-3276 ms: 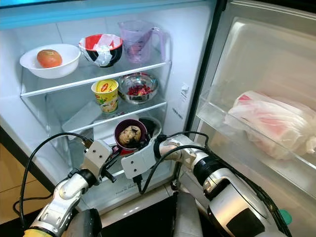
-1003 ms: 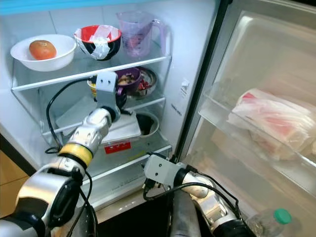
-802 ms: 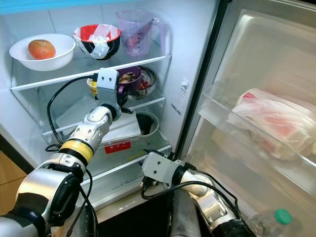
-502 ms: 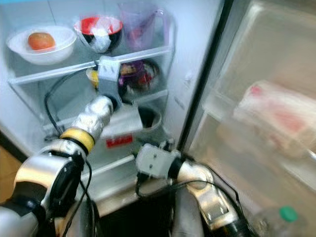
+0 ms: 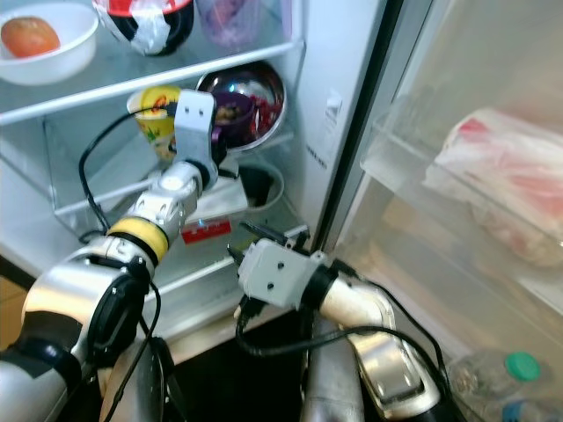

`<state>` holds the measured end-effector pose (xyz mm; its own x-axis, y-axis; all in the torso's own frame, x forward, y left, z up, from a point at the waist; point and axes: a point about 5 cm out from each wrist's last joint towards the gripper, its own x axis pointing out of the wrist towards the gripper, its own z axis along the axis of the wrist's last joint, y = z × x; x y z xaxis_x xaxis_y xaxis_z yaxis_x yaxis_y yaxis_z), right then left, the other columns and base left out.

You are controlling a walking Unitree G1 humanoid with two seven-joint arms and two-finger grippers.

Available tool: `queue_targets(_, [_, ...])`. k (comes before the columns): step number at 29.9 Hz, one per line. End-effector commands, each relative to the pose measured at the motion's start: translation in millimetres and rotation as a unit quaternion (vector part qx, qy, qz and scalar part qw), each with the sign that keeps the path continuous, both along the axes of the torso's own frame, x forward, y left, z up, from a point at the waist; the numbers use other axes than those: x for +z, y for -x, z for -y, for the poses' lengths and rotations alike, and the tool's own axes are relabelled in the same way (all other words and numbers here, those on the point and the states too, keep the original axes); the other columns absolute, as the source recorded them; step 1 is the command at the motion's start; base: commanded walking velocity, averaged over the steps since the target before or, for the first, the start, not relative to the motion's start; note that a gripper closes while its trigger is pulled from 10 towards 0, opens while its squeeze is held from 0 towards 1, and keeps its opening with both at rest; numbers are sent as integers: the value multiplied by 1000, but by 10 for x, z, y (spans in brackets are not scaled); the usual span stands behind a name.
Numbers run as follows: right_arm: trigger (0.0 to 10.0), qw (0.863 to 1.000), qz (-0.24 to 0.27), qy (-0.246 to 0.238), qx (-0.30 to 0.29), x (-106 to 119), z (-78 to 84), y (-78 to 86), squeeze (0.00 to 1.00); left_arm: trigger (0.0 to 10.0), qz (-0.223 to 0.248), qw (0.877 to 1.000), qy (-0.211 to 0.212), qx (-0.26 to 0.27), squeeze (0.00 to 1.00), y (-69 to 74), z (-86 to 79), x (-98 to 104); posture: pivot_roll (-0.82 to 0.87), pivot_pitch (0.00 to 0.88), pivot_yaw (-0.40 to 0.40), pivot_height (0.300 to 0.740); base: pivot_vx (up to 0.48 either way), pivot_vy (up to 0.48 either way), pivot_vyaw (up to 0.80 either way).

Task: Restocking fridge

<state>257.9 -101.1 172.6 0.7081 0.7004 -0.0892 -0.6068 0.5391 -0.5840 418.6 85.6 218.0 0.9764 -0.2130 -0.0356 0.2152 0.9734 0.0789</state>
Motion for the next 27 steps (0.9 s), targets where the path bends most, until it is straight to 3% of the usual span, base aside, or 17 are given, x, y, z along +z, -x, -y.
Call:
queue_targets(1, [10000,1000,-1,3,-2,20,8,33,0,10000,6,1000,-13,-1,0,-14,-3,56,-234,293,21,421,0,0,0])
queue_targets(4, [10000,1000,-3,5,-2,16,-8,37,0,10000,20,1000,-15,-3,0,-28,2,144,-233,289,22,421,0,0,0])
queue_targets(5, [10000,1000,-5,6,-3,19,-14,41,0,10000,25,1000,-15,-3,263,-33,2,176,-234,284,25,421,0,0,0])
queue_targets(6, [10000,1000,-5,6,-3,20,-17,43,0,10000,28,1000,-15,-3,263,-35,2,192,-234,284,25,421,0,0,0])
queue_targets(7, [10000,1000,-6,6,-4,23,-18,47,0,10000,29,999,-15,-4,929,-36,3,201,-234,284,25,421,0,0,0])
queue_targets(8, [10000,1000,-6,6,-4,23,-18,47,0,10000,29,999,-15,-4,929,-36,3,201,-234,284,25,421,0,0,0])
queue_targets(9, [10000,1000,-8,7,-6,21,-24,53,0,10000,43,999,-17,-9,1000,-40,14,261,-231,276,27,421,0,0,0])
queue_targets(14, [10000,1000,-11,9,-8,19,-36,56,0,10000,59,998,-10,-11,1000,-45,14,333,-230,270,26,421,0,0,0])
queue_targets(22, [10000,1000,-9,10,-8,28,-48,29,0,10000,78,996,-48,5,1000,-58,-44,394,-226,257,28,421,0,0,0])
queue_targets(23, [10000,1000,-9,11,-9,27,-45,24,0,10000,78,995,-53,8,675,-59,-55,391,-224,252,29,421,0,0,0])
queue_targets(24, [10000,1000,-8,12,-10,26,-41,16,0,10000,83,995,-61,12,0,-62,-76,405,-221,244,30,421,0,0,0])
queue_targets(27, [10000,1000,-7,13,-11,28,-43,8,0,10000,90,994,-65,7,0,-62,-75,434,-216,235,30,421,0,0,0])
